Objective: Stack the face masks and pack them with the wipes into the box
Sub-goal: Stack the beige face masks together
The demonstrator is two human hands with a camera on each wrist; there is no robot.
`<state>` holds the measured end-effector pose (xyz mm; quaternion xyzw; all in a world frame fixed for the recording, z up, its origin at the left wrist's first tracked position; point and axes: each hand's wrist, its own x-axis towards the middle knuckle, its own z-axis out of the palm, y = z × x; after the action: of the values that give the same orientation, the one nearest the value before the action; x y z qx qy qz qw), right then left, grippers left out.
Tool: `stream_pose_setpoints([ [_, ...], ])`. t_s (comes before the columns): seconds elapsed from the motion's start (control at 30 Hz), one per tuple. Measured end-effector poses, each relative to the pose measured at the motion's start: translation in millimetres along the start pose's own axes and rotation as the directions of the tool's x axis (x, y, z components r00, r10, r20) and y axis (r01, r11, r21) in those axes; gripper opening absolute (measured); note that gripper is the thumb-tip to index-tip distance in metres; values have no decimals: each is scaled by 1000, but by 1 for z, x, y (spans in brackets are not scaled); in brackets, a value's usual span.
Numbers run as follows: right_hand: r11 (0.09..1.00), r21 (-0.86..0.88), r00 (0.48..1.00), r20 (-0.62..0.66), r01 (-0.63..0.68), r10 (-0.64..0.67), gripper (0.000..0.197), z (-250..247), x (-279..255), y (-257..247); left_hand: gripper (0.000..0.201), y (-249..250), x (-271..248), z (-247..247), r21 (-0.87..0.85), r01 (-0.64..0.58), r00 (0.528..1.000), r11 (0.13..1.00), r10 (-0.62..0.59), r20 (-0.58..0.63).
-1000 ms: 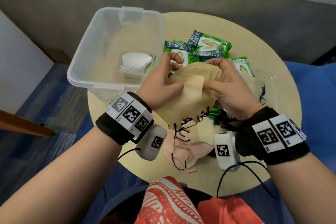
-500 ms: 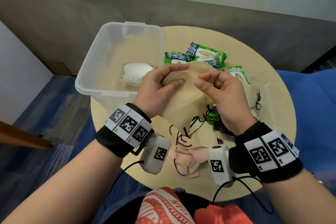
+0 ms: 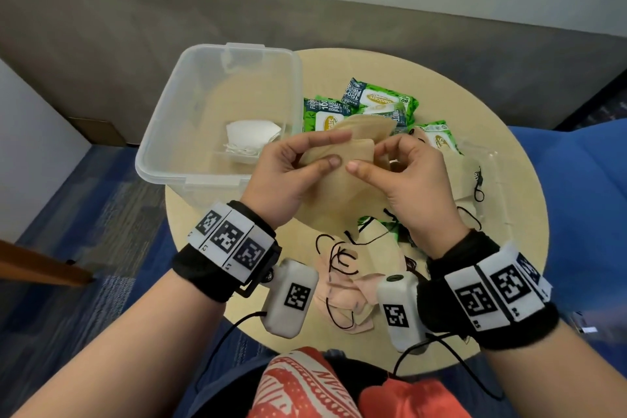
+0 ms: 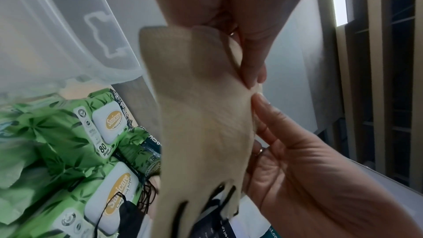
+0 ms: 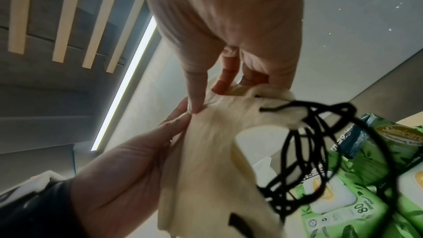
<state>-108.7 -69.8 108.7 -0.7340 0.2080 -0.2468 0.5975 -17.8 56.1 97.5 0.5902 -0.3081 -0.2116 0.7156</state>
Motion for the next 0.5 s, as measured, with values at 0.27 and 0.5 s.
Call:
stream_pose_setpoints([
  [0.27, 988, 156, 997, -71, 8, 4, 21, -1, 3, -5, 32, 2, 4, 6, -115, 9, 997, 993, -17, -70],
  [0.5, 986, 166, 986, -169, 28, 1, 21, 4, 13, -8, 29, -8, 9, 16, -59, -31, 998, 998, 28, -54],
])
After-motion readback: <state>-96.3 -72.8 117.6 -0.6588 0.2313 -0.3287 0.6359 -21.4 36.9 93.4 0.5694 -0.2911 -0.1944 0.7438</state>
